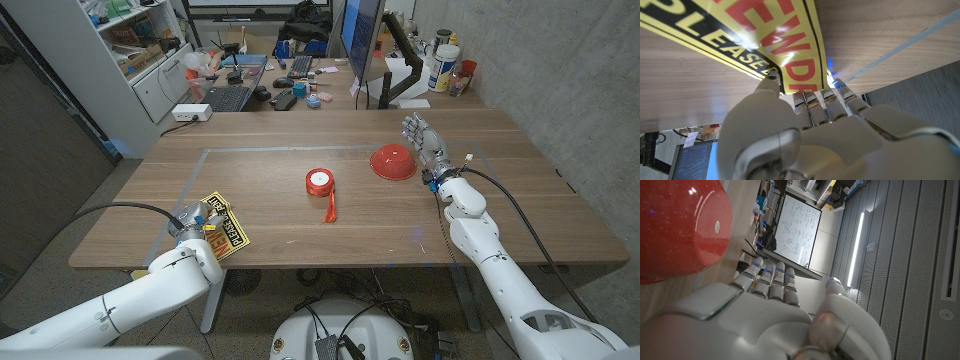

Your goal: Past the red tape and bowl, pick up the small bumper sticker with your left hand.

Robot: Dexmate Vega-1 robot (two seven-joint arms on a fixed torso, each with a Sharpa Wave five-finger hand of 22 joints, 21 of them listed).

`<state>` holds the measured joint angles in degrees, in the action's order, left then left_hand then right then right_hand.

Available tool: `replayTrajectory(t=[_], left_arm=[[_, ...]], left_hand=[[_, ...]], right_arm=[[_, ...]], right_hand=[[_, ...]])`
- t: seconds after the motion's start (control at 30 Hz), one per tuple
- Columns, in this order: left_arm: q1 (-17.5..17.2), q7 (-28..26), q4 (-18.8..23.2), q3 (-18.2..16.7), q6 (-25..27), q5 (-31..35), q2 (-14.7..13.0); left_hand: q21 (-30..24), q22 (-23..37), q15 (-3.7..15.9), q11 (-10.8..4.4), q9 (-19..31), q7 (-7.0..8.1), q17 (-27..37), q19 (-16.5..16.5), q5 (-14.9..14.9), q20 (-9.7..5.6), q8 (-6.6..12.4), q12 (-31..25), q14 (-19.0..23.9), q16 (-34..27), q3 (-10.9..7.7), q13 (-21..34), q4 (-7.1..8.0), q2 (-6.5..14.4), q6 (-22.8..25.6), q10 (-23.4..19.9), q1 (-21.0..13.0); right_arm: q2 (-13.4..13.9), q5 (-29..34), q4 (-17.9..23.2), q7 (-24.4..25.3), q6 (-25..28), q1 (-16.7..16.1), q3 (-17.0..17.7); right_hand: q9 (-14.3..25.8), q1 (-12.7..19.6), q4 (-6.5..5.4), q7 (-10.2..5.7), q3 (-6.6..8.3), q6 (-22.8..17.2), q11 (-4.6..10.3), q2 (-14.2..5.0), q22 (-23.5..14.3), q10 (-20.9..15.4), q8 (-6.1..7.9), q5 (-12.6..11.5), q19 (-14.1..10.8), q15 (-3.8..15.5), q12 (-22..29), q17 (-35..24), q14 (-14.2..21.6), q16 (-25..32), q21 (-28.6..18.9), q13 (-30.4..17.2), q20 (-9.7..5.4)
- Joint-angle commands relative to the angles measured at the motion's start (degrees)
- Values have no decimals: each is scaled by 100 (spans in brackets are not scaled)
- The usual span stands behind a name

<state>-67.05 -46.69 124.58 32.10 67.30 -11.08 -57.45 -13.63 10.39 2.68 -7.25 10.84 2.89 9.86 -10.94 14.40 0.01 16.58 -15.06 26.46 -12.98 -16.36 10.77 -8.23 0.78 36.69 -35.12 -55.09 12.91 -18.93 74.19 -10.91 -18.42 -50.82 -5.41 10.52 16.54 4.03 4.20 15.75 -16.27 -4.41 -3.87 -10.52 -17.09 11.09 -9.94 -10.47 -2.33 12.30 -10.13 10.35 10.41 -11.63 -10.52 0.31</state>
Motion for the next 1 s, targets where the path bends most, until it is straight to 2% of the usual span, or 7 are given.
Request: replayTrajectory(t=[0.03, 0.4, 1.0], left_arm=[[-40, -97, 83, -114, 30, -3, 46], [-34, -150, 167, -179, -28, 45, 74], [-78, -114, 268, -334, -154, 25, 8]], left_hand=[[-2, 1, 251, -59, 11, -198, 20, -58, -19, -5, 27, -23, 65, 23, -80, 22, -21, 4, 260, -521, -102], [8, 2, 239, -94, 14, -204, 23, -82, -58, 7, 5, 22, 107, 43, -84, 26, 0, 17, 293, -547, -124], [43, 4, 204, -61, 17, -218, 28, -67, -113, 46, -66, 110, 73, 103, -79, 34, 36, 26, 255, -529, -135]], right_arm=[[-11, -36, -5, -5, -37, -25, -3], [-32, -57, -63, -12, -80, -7, -7], [-63, -56, -131, -30, -136, 32, -3]], right_hand=[[32, -12, 18, -21, 9, -45, 16, 0, -28, -26, 6, -35, 23, 2, -11, -19, 51, 18, 9, -14, -18], [32, -13, 24, -28, 7, -49, 31, 0, -28, -27, 7, -35, 24, -1, -10, -19, 52, 18, 7, -14, -22], [32, -17, 29, -28, 5, -41, 38, -1, -28, -27, 4, -35, 29, 3, -10, -20, 52, 18, 5, -15, -9]])
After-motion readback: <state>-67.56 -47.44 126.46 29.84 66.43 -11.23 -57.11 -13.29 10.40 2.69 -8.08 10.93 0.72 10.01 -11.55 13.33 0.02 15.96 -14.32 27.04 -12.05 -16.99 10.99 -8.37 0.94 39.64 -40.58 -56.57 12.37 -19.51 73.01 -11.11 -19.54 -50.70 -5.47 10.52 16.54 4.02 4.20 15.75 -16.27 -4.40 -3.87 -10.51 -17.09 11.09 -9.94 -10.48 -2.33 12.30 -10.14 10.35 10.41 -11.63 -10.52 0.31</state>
